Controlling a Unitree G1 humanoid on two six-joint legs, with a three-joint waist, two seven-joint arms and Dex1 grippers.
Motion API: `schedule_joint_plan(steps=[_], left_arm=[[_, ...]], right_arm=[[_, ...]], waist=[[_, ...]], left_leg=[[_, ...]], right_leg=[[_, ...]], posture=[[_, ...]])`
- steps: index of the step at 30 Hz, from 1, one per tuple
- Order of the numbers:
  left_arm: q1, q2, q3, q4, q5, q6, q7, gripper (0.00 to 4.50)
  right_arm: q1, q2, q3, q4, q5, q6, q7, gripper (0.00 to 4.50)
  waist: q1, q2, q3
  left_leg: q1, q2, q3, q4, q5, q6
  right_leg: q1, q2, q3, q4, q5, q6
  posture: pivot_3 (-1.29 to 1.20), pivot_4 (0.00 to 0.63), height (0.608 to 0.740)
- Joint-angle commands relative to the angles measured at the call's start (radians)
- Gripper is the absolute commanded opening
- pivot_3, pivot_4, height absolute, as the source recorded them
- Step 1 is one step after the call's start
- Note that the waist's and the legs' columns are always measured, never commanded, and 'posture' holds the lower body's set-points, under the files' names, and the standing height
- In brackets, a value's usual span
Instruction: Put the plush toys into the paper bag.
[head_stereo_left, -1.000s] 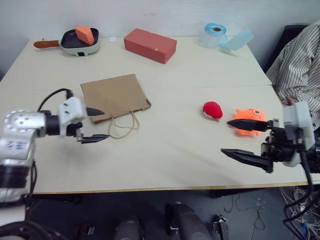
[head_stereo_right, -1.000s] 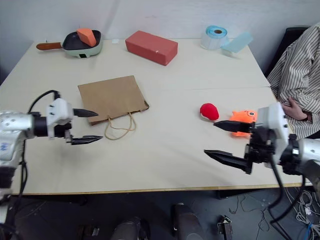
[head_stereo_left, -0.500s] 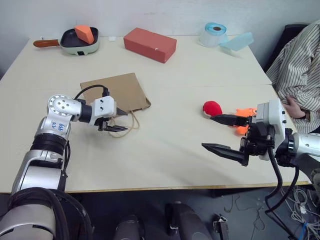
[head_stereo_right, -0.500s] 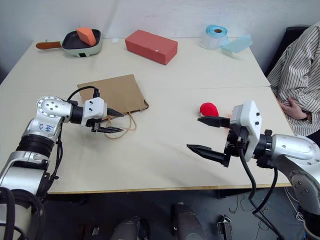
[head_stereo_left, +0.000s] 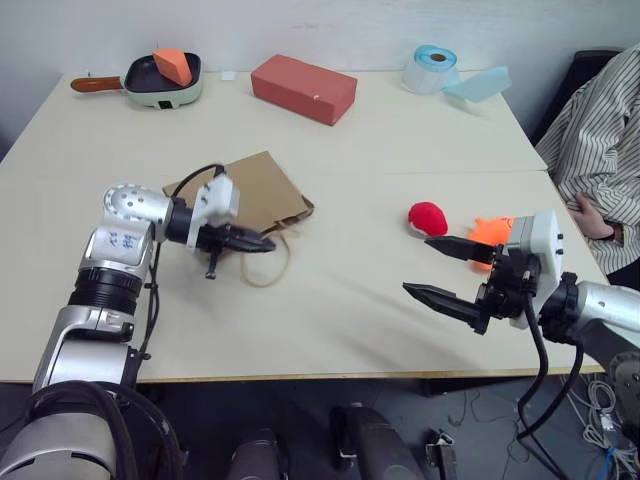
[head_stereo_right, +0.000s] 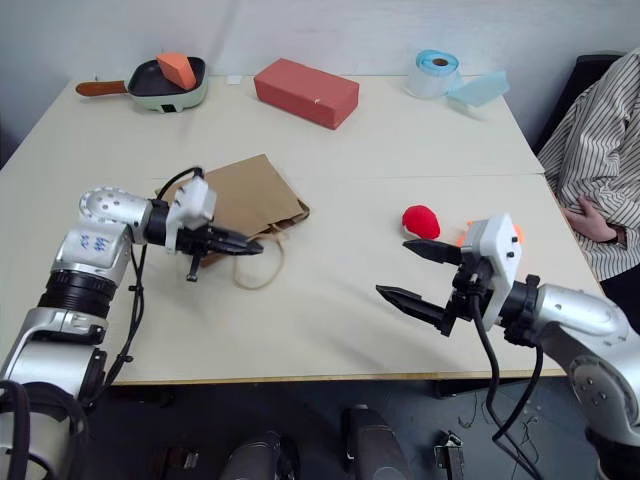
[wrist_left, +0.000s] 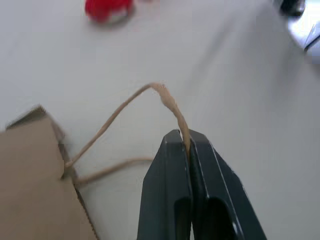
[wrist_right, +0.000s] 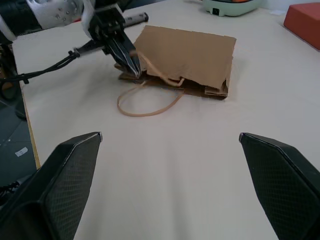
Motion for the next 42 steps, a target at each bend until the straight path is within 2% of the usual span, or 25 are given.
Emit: schedule_joint_plan(steps=[1,3,5,14,22,29,37,42], left_arm=[[-0.006,-0.018,0.059,-0.232,-0.151,0.312,0.115,0.04],[-0.005,-0.060,0.094,-0.315,-0.236,0.455,0.199,0.00],[0.011,-0.090,0.108,-0.387,-0.288,0.516,0.247,0.00],[0.044,-0.165,0.093,-0.502,-0.351,0.577,0.375,0.00],[0.009,-0.207,0.113,-0.502,-0.412,0.604,0.426,0.00],[-0.029,-0.240,0.129,-0.470,-0.441,0.605,0.473,0.00],[-0.101,-0.274,0.198,-0.406,-0.484,0.608,0.541,0.00],[-0.107,-0.269,0.183,-0.422,-0.490,0.597,0.539,0.00]], right_arm=[[-0.011,0.040,0.032,-0.057,0.014,0.013,-0.080,4.50],[-0.033,0.070,0.082,-0.056,-0.008,0.018,-0.114,3.90],[-0.063,0.097,0.140,-0.043,-0.047,0.011,-0.135,3.17],[-0.251,0.239,0.430,0.170,-0.317,-0.056,-0.168,0.03],[-0.389,0.327,0.562,0.407,-0.512,-0.111,-0.156,0.03],[-0.489,0.257,0.683,0.477,-0.704,-0.232,-0.036,0.03],[-0.474,0.272,0.698,0.548,-0.802,-0.347,0.002,0.03],[-0.488,0.268,0.734,0.599,-0.902,-0.437,0.016,0.03]], waist=[[-0.003,0.000,0.000],[-0.003,0.000,0.000],[-0.004,0.000,0.000],[-0.002,0.000,0.000],[-0.005,0.000,0.000],[-0.004,0.000,0.000],[-0.007,0.000,0.000],[-0.007,0.000,0.000]], left_leg=[[-0.002,0.000,0.000,0.002,0.000,0.000],[-0.001,-0.001,0.000,0.003,0.000,0.000],[0.000,-0.001,0.000,0.005,0.001,-0.001],[-0.001,-0.002,-0.001,0.005,0.002,-0.003],[-0.002,-0.002,-0.001,0.005,0.002,-0.002],[-0.002,-0.002,-0.002,0.005,0.002,-0.002],[-0.002,-0.002,-0.002,0.005,0.002,-0.003],[-0.002,-0.002,-0.002,0.005,0.002,-0.003]], right_leg=[[-0.002,0.000,0.001,0.004,0.000,0.000],[-0.002,-0.001,0.001,0.006,0.000,0.000],[-0.002,-0.001,0.002,0.009,0.000,0.000],[-0.004,0.000,0.003,0.010,0.000,-0.001],[-0.004,0.000,0.002,0.010,-0.001,-0.002],[-0.005,0.000,0.002,0.010,-0.001,-0.002],[-0.005,0.000,0.001,0.010,-0.001,-0.002],[-0.005,0.000,0.001,0.010,-0.001,-0.002]], posture=[[0.00,0.150,0.740],[0.00,0.150,0.740],[0.00,0.150,0.740],[0.00,0.150,0.740],[0.00,0.150,0.740],[0.00,0.150,0.740],[0.00,0.150,0.740],[0.00,0.150,0.740]])
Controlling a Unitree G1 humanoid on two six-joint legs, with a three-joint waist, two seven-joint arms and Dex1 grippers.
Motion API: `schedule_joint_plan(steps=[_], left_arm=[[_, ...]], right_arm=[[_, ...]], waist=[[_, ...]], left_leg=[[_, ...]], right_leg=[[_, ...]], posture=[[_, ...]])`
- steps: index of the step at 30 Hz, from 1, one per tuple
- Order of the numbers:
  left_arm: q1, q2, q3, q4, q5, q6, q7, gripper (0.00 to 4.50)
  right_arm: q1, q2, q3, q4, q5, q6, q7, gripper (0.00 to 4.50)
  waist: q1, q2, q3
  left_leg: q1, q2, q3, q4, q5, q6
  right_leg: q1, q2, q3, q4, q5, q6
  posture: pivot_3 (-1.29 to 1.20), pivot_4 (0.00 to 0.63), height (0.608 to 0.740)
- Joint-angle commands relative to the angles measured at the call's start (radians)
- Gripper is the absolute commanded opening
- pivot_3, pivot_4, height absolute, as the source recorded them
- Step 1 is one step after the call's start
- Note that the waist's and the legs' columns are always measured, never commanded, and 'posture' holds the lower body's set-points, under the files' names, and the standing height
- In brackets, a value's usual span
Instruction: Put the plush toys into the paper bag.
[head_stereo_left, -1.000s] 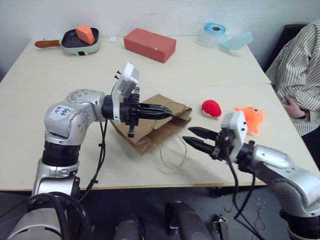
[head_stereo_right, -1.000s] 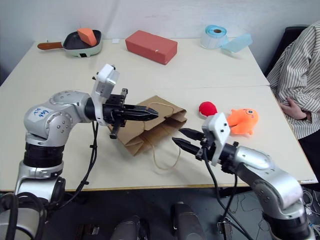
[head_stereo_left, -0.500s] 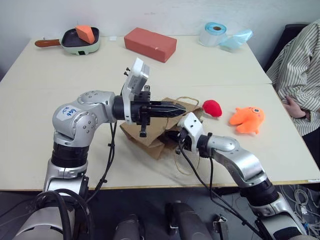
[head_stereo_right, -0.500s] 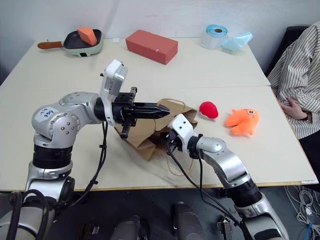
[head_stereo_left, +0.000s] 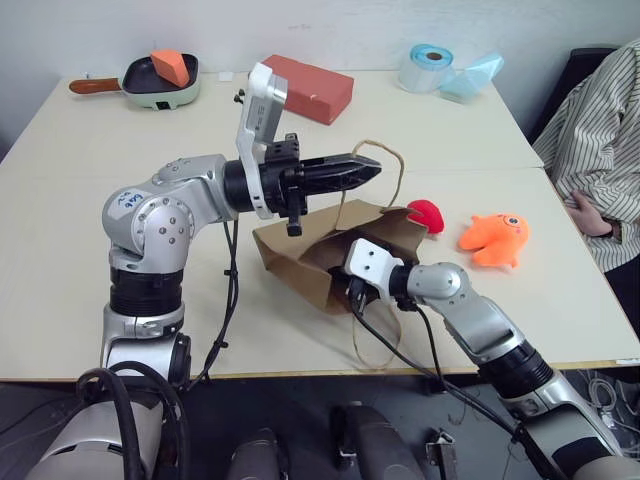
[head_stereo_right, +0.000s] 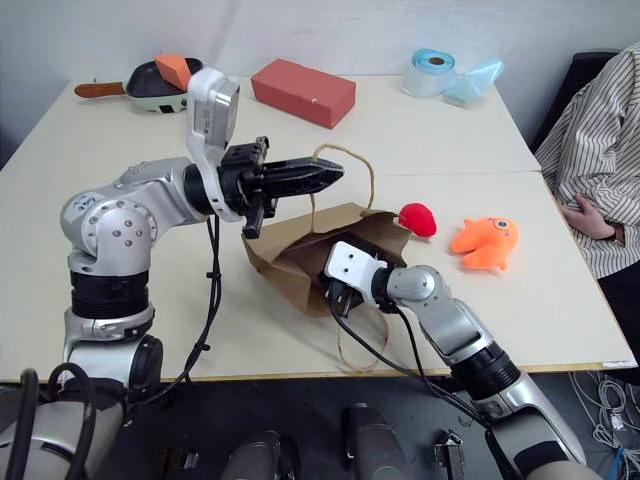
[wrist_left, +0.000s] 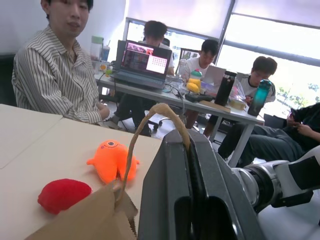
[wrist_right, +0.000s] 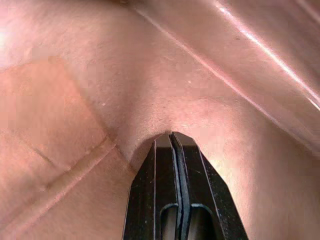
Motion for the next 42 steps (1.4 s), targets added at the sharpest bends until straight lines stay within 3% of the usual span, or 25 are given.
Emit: schedule_joint_plan(steps=[1,7,11,20,26,31,35,42], left_arm=[[-0.014,0.005,-0.003,-0.049,-0.020,-0.020,-0.013,0.00],[0.005,0.013,-0.037,-0.070,-0.041,-0.007,-0.064,0.00],[0.004,0.007,-0.038,-0.076,-0.045,-0.008,-0.054,0.00],[0.019,0.013,-0.023,-0.097,-0.076,0.003,-0.028,0.00],[0.037,0.015,-0.015,-0.101,-0.075,0.001,-0.005,0.00],[0.003,0.017,0.047,-0.080,-0.119,0.022,0.043,0.00],[-0.064,0.043,0.103,-0.002,-0.129,0.019,0.061,0.00],[-0.038,0.059,0.040,-0.017,-0.065,-0.038,0.021,0.00]], right_arm=[[-0.024,-0.005,0.035,0.024,-0.073,-0.083,0.031,0.03],[-0.128,-0.025,0.101,0.089,-0.025,-0.061,0.344,0.03],[-0.195,0.109,-0.005,0.253,0.116,0.119,0.386,0.03],[-0.220,0.259,-0.262,0.296,0.360,0.383,0.333,0.03],[-0.229,0.346,-0.301,0.357,0.371,0.491,0.185,0.03],[-0.251,0.373,-0.246,0.462,0.280,0.475,0.095,0.03],[-0.225,0.334,-0.166,0.452,0.225,0.449,0.120,0.03],[-0.189,0.301,-0.133,0.391,0.201,0.417,0.130,0.03]], waist=[[-0.001,0.000,0.000],[-0.012,0.000,0.000],[-0.026,0.000,0.000],[-0.023,0.000,0.000],[-0.027,0.000,0.000],[-0.029,0.000,0.000],[-0.028,0.000,-0.001],[-0.023,0.001,-0.002]], left_leg=[[0.000,0.000,0.000,0.000,0.000,0.000],[0.001,0.000,0.000,0.000,0.000,-0.001],[0.001,0.000,-0.001,0.001,0.000,-0.001],[0.000,0.001,-0.003,0.002,0.001,-0.002],[0.000,0.001,-0.003,0.002,0.001,-0.002],[0.000,0.001,-0.003,0.002,0.001,-0.002],[0.001,0.001,-0.004,0.003,0.002,-0.003],[0.000,0.000,-0.006,0.003,0.002,-0.003]], right_leg=[[0.000,0.000,0.000,0.000,0.000,0.000],[0.000,0.000,0.000,0.001,0.000,0.000],[0.001,0.000,-0.001,0.002,0.000,0.000],[0.000,-0.001,-0.002,0.003,0.000,-0.001],[0.000,0.000,-0.002,0.004,0.000,-0.001],[0.000,-0.001,-0.002,0.004,0.000,-0.001],[0.001,0.000,-0.002,0.004,0.000,-0.001],[0.002,-0.001,-0.003,0.003,0.000,-0.001]], posture=[[0.00,0.150,0.740],[0.00,0.150,0.740],[0.00,0.150,0.740],[0.00,0.150,0.740],[0.00,0.150,0.740],[0.00,0.150,0.740],[0.00,0.150,0.740],[0.00,0.150,0.740]])
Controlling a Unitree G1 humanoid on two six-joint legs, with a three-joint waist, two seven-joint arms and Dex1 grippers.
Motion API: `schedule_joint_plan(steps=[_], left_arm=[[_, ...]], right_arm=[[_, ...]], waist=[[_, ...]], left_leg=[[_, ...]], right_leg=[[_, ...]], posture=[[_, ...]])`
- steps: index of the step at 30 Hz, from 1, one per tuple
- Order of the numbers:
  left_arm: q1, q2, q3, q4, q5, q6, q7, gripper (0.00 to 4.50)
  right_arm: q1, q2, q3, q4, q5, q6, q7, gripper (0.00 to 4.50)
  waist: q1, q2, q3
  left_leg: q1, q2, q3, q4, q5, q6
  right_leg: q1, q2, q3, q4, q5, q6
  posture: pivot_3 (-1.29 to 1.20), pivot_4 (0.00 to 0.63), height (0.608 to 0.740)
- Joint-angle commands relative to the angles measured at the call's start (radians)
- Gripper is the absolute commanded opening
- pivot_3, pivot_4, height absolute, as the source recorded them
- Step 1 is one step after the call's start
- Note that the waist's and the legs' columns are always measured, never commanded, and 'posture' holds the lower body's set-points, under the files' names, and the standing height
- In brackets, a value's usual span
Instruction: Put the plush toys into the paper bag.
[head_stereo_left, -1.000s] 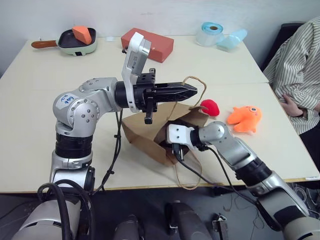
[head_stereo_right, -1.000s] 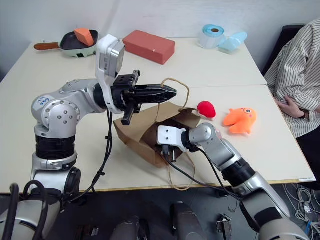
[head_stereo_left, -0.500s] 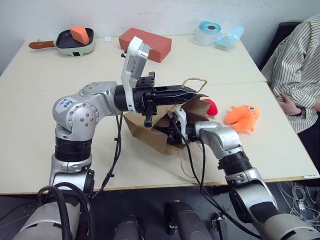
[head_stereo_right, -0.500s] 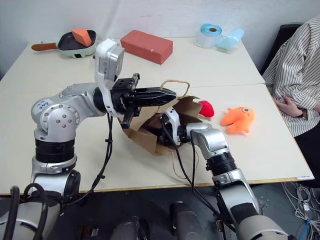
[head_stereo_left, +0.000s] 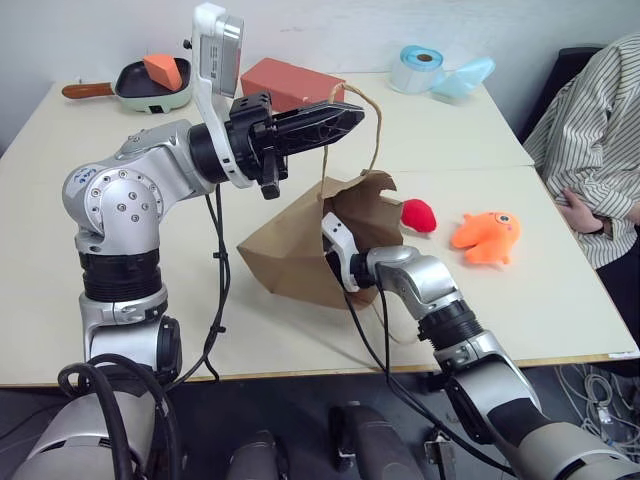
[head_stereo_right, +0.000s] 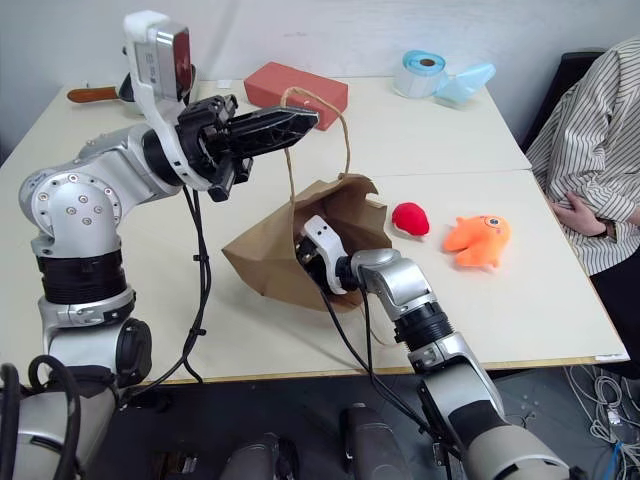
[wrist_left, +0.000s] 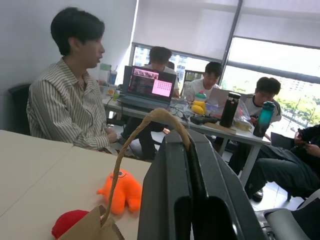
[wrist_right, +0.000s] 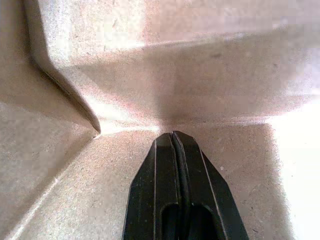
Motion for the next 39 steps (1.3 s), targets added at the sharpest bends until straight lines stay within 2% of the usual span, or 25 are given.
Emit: schedule_joint_plan(steps=[1,6,9,12,16,20,24,27,32,36,39], left_arm=[[0.033,0.011,-0.059,-0.075,0.046,-0.064,-0.039,0.00],[0.085,0.008,-0.105,-0.100,0.085,-0.102,-0.045,0.00],[0.031,0.001,-0.050,-0.039,0.042,-0.076,-0.023,0.00],[-0.031,0.005,0.007,0.013,-0.027,-0.026,-0.021,0.00],[-0.078,-0.011,0.042,0.056,-0.057,-0.001,0.000,0.00],[-0.061,-0.023,0.015,0.041,-0.039,-0.016,-0.010,0.00],[0.004,-0.019,-0.059,-0.025,0.002,-0.039,-0.044,0.00],[0.064,-0.010,-0.118,-0.078,0.045,-0.071,-0.067,0.00],[0.094,0.003,-0.140,-0.087,0.069,-0.092,-0.089,0.00],[0.104,0.018,-0.148,-0.095,0.067,-0.085,-0.105,0.00],[0.108,0.027,-0.153,-0.102,0.070,-0.084,-0.114,0.00]], right_arm=[[0.053,-0.027,0.018,-0.015,-0.023,0.000,-0.004,0.03],[0.095,-0.085,0.021,-0.145,-0.055,-0.054,-0.023,0.03],[0.114,-0.097,0.019,-0.180,-0.035,0.003,-0.023,0.03],[0.131,-0.104,0.060,-0.166,-0.049,-0.008,-0.002,0.03],[0.132,-0.078,0.069,-0.107,-0.077,-0.028,-0.046,0.03],[0.148,-0.094,0.085,-0.108,-0.107,-0.051,-0.050,0.03],[0.185,-0.136,0.072,-0.211,-0.114,-0.115,-0.046,0.03],[0.220,-0.163,-0.011,-0.387,-0.060,-0.087,-0.070,0.03],[0.336,-0.252,-0.172,-0.732,0.098,0.148,-0.085,0.03],[0.480,-0.291,-0.427,-1.009,0.298,0.333,-0.120,0.03],[0.525,-0.293,-0.630,-1.089,0.442,0.452,-0.161,0.03]], waist=[[0.000,0.000,0.000],[0.002,0.000,0.000],[0.002,0.000,0.000],[-0.002,0.000,0.000],[-0.003,0.000,0.000],[-0.004,0.000,0.000],[0.001,0.001,0.000],[0.004,0.001,0.000],[0.012,0.001,0.000],[0.017,0.001,0.000],[0.019,0.001,0.000]], left_leg=[[0.000,0.000,0.000,0.000,0.000,0.000],[-0.001,0.000,-0.001,-0.001,0.000,0.000],[-0.001,0.000,-0.001,-0.001,0.000,0.000],[-0.001,0.000,-0.001,-0.001,0.000,0.000],[0.000,0.000,-0.001,-0.002,0.000,-0.001],[0.001,0.000,-0.001,-0.001,0.001,-0.001],[0.001,0.000,-0.001,-0.002,0.001,-0.001],[0.000,-0.001,-0.001,-0.003,0.001,-0.001],[-0.002,-0.001,-0.002,-0.003,0.001,-0.001],[-0.001,0.000,-0.002,-0.006,0.001,-0.001],[-0.001,-0.001,-0.003,-0.005,0.001,-0.001]], right_leg=[[0.000,0.000,0.000,0.000,0.000,0.000],[0.000,0.000,0.000,-0.001,0.000,0.000],[0.000,0.000,0.000,-0.001,0.000,0.000],[-0.001,0.000,0.000,0.000,0.000,0.000],[0.000,0.000,0.000,-0.001,0.000,0.000],[0.000,0.000,0.000,0.000,0.000,0.000],[0.000,0.000,0.000,0.000,0.000,0.000],[0.000,0.000,0.000,-0.002,0.000,0.000],[-0.002,0.000,0.000,-0.002,0.000,0.000],[-0.002,0.001,0.000,-0.003,0.000,0.000],[-0.002,0.001,0.001,-0.003,0.000,0.000]], posture=[[0.00,0.150,0.740],[0.00,0.150,0.740],[0.00,0.150,0.740],[0.00,0.150,0.740],[0.00,0.150,0.740],[0.00,0.150,0.740],[0.00,0.150,0.740],[0.00,0.150,0.740],[0.00,0.150,0.740],[0.00,0.150,0.740],[0.00,0.150,0.740]])
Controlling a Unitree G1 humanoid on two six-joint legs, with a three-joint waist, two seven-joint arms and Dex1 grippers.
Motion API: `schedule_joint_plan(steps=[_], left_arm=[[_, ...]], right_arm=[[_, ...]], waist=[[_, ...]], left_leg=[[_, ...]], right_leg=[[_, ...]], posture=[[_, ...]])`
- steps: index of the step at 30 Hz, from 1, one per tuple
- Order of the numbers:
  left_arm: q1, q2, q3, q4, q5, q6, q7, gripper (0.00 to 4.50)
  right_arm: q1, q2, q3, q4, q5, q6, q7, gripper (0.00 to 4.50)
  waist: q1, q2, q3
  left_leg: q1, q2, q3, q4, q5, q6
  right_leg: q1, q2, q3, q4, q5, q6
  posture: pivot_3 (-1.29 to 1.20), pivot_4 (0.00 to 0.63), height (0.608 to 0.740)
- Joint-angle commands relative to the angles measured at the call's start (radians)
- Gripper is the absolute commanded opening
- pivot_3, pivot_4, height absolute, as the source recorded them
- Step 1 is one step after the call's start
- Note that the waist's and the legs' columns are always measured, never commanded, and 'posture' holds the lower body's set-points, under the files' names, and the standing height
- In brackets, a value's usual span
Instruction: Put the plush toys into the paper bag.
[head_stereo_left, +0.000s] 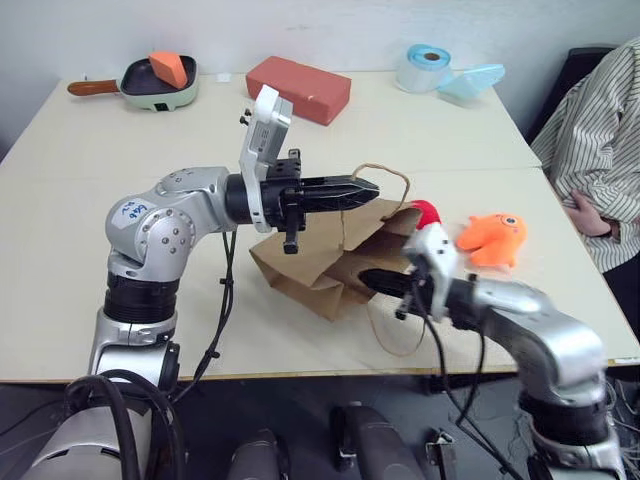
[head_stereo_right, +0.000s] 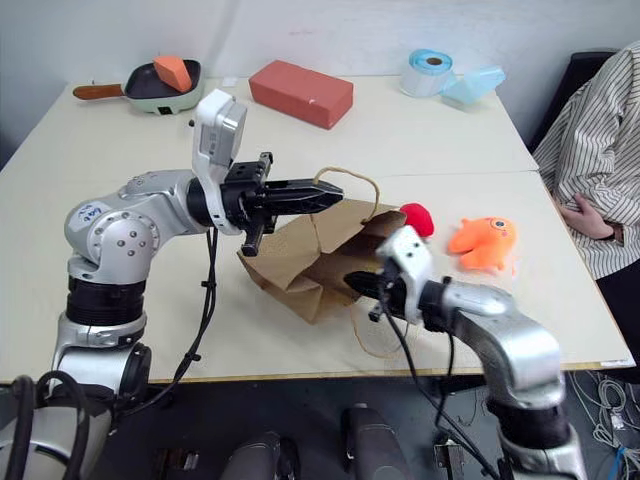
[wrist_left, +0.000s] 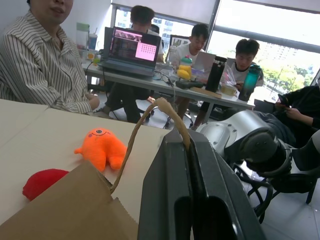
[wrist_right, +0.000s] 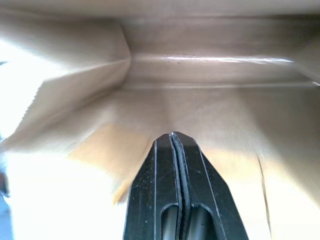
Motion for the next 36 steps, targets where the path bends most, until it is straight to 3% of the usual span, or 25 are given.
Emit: schedule_joint_plan(steps=[1,3,5,7,14,15,19,20,24,29,33,36], left_arm=[[-0.002,0.016,0.000,-0.041,0.004,-0.010,-0.021,0.00],[0.002,0.017,-0.004,-0.045,0.005,-0.012,-0.024,0.00],[0.001,0.015,-0.005,-0.045,0.006,-0.013,-0.023,0.00],[0.000,0.013,-0.006,-0.046,0.006,-0.012,-0.022,0.00],[-0.009,0.014,-0.007,-0.045,0.012,-0.012,-0.024,0.00],[-0.010,0.014,-0.006,-0.045,0.012,-0.011,-0.024,0.00],[-0.010,0.010,-0.005,-0.051,0.012,-0.010,-0.017,0.00],[-0.011,0.009,-0.004,-0.053,0.011,-0.010,-0.015,0.00],[-0.011,0.013,0.003,-0.055,0.011,-0.010,-0.009,0.00],[-0.007,0.019,0.008,-0.051,0.014,-0.013,-0.007,0.00],[-0.011,0.021,0.004,-0.043,0.020,-0.017,-0.014,0.00],[-0.015,0.023,-0.004,-0.034,0.027,-0.022,-0.028,0.00]], right_arm=[[0.025,-0.011,-0.318,-0.098,0.189,0.154,-0.063,0.19],[0.009,-0.024,-0.513,-0.022,0.190,0.220,-0.148,0.58],[-0.030,-0.031,-0.599,0.087,0.135,0.232,-0.258,1.28],[-0.061,-0.033,-0.611,0.185,0.085,0.202,-0.336,1.94],[-0.192,0.003,-0.467,0.532,-0.074,-0.037,-0.489,4.33],[-0.207,0.009,-0.453,0.570,-0.082,-0.063,-0.497,4.48],[-0.265,0.016,-0.406,0.792,-0.117,-0.179,-0.500,4.48],[-0.273,0.015,-0.406,0.824,-0.115,-0.198,-0.500,4.28],[-0.268,0.019,-0.430,0.828,-0.061,-0.225,-0.486,3.15],[-0.174,-0.027,-0.460,0.633,0.047,-0.175,-0.421,1.43],[-0.054,-0.098,-0.531,0.365,0.308,-0.046,-0.280,0.39],[-0.004,-0.131,-0.571,0.196,0.616,0.082,-0.263,0.20]], waist=[[0.004,0.000,0.000],[0.012,0.000,0.000],[0.014,0.000,0.000],[0.012,0.000,0.000],[-0.003,0.002,0.001],[-0.005,0.002,0.001],[-0.008,0.003,0.002],[-0.008,0.003,0.002],[-0.008,0.003,0.002],[-0.005,0.004,0.002],[0.006,0.006,0.003],[0.005,0.006,0.003]], left_leg=[[0.000,0.000,0.000,0.000,0.000,0.000],[0.000,-0.001,0.000,0.000,0.000,0.000],[0.000,-0.001,-0.001,0.000,0.000,0.001],[0.000,-0.002,-0.001,0.000,0.000,0.001],[0.002,-0.003,-0.001,-0.001,0.001,0.000],[0.002,-0.002,-0.001,-0.001,0.001,-0.001],[0.001,-0.003,-0.001,-0.001,0.001,-0.001],[0.001,-0.002,-0.001,-0.001,0.001,-0.001],[0.001,-0.002,-0.001,-0.001,0.001,0.000],[0.001,-0.002,-0.002,-0.002,0.001,-0.001],[0.001,-0.002,-0.002,-0.002,0.001,-0.001],[0.002,-0.002,-0.002,-0.002,0.001,-0.001]], right_leg=[[0.000,0.000,0.000,0.000,0.000,0.000],[0.001,0.000,0.000,0.000,0.000,0.000],[0.001,-0.001,0.000,-0.001,0.000,0.000],[0.001,-0.001,0.001,-0.002,0.000,0.000],[0.000,0.002,0.006,0.001,0.000,0.000],[0.000,0.002,0.006,0.001,0.000,0.000],[-0.001,0.002,0.006,0.001,0.000,0.000],[-0.001,0.002,0.006,0.001,0.000,0.000],[0.000,0.002,0.006,0.001,0.000,0.000],[-0.001,0.002,0.006,0.001,0.000,0.000],[-0.001,0.002,0.006,0.000,0.000,0.000],[-0.001,0.003,0.006,0.001,0.000,0.000]], posture=[[0.00,0.150,0.740],[0.00,0.150,0.740],[0.00,0.150,0.740],[0.00,0.150,0.740],[0.00,0.150,0.740],[0.00,0.150,0.740],[0.00,0.150,0.740],[0.00,0.150,0.740],[0.00,0.150,0.740],[0.00,0.150,0.740],[0.00,0.150,0.740],[0.00,0.150,0.740]])
